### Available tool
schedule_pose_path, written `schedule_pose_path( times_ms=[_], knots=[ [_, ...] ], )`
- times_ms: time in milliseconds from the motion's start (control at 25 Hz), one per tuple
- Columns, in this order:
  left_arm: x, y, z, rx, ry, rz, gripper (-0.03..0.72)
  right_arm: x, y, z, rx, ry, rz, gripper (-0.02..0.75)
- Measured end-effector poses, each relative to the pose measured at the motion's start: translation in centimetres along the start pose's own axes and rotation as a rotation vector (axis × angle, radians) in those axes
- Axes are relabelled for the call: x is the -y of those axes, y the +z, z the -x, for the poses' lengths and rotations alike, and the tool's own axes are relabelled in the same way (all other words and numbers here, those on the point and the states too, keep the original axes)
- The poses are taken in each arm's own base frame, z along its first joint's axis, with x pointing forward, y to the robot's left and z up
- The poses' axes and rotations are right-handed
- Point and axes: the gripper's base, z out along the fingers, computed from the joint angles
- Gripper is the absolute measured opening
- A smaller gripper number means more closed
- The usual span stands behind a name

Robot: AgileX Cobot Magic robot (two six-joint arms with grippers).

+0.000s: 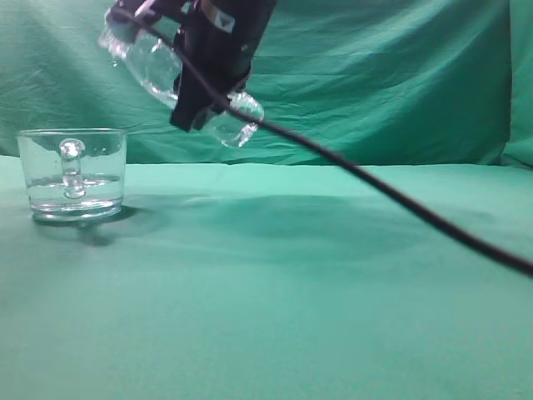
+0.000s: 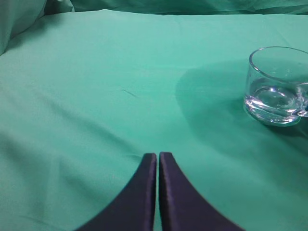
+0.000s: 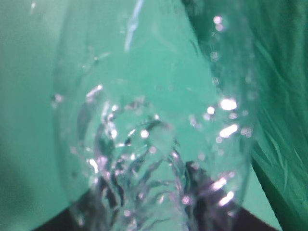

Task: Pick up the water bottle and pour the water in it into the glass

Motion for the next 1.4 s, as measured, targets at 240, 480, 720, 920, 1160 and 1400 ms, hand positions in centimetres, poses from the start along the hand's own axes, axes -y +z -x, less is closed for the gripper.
schedule_pose_path(
  times_ms=[240,480,720,920,1160,1400],
  knots=[
    [0.0,0.0,0.0,0.0,0.0,0.0,0.0,5.2,-6.0,0.6,0.067,0.355,-0.036,0.301],
    [0.0,0.0,0.0,0.0,0.0,0.0,0.0,8.3,-10.4,-4.5,0.196,0.598,0.004,0.301],
    [0.0,0.0,0.0,0.0,0.0,0.0,0.0,8.6,-12.9,-11.7,0.361,0.708,0.111,0.301],
    [0.0,0.0,0.0,0.0,0.0,0.0,0.0,6.8,-13.7,-17.1,0.44,0.739,0.179,0.301],
    [0.0,0.0,0.0,0.0,0.0,0.0,0.0,4.6,-13.1,-20.9,0.402,0.719,0.19,0.301],
    [0.0,0.0,0.0,0.0,0.0,0.0,0.0,2.3,-10.5,-22.2,0.437,0.763,0.265,0.301]
  ],
)
